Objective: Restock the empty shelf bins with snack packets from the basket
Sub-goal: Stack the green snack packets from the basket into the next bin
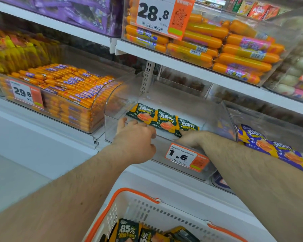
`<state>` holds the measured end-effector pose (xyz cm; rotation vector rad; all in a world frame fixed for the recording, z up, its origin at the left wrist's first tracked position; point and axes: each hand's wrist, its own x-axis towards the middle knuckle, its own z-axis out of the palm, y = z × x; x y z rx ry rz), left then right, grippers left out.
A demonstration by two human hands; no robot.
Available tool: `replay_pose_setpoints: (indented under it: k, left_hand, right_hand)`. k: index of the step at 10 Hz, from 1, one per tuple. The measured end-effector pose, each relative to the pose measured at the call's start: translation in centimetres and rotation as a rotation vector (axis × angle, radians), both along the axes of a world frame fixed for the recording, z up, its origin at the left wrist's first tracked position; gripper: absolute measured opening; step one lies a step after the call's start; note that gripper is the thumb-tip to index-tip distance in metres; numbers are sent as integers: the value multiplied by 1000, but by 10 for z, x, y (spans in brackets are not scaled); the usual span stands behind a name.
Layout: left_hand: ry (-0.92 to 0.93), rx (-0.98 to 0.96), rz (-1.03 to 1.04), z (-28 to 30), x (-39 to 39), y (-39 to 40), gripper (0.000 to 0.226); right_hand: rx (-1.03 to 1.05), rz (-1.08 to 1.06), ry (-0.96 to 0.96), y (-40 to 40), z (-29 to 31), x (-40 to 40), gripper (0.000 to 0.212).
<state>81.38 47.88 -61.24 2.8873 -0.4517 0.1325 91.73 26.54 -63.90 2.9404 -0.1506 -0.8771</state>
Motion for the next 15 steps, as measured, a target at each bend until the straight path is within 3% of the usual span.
replay_pose_setpoints:
  k: [2,3,4,5,6,7,8,9,10,11,12,13,14,15]
  left_hand:
    - [-12,-16,-11,-1,-1,2,36]
    - [-91,-53,-28,1,-3,-1,40]
    - [-359,-239,-129,4,-8,-6,26]
    - [-194,-385,-194,7,-19,-11,9]
    - [259,-57,-286,-9,-30,-15,3]
    - [637,233,-367,-40,-37,-16,20]
    - [745,342,-336,-57,-48,-17,32]
    - [762,395,-334,-64,-56,-18,31]
    - [771,420,-336,-74,-56,-18,34]
    - [769,442,-328,-82,-53,-20,37]
    - [764,447,-333,-85,-49,-23,35]
    - [766,454,-334,-88,-46,-23,34]
    - [767,447,-333,-91,-45,-23,35]
    - [767,448,-327,-92,-43,-22,35]
  right_hand:
    - [123,-30,-122,-2,3,-6,73]
    - [174,-32,-208,3,13,-13,62]
    - [135,15,-383,12,37,-30,32]
    - [222,10,-649,22,57,-71,20]
    - [307,292,-1281,34,39,-128,15]
    - [491,629,-1411,45,-21,-174,8]
    - [541,549,-1074,40,-100,-188,15]
    - [467,301,-646,32,-166,-197,22]
    - [456,-7,-299,23,-221,-212,15]
    - [587,-424,-120,29,-257,-228,7]
    - [635,-582,-75,48,-275,-231,15]
    - [673,-671,-19,73,-279,-224,39]
    - [732,-806,96,92,-285,-211,50]
    - [684,-887,72,102,-288,-207,47]
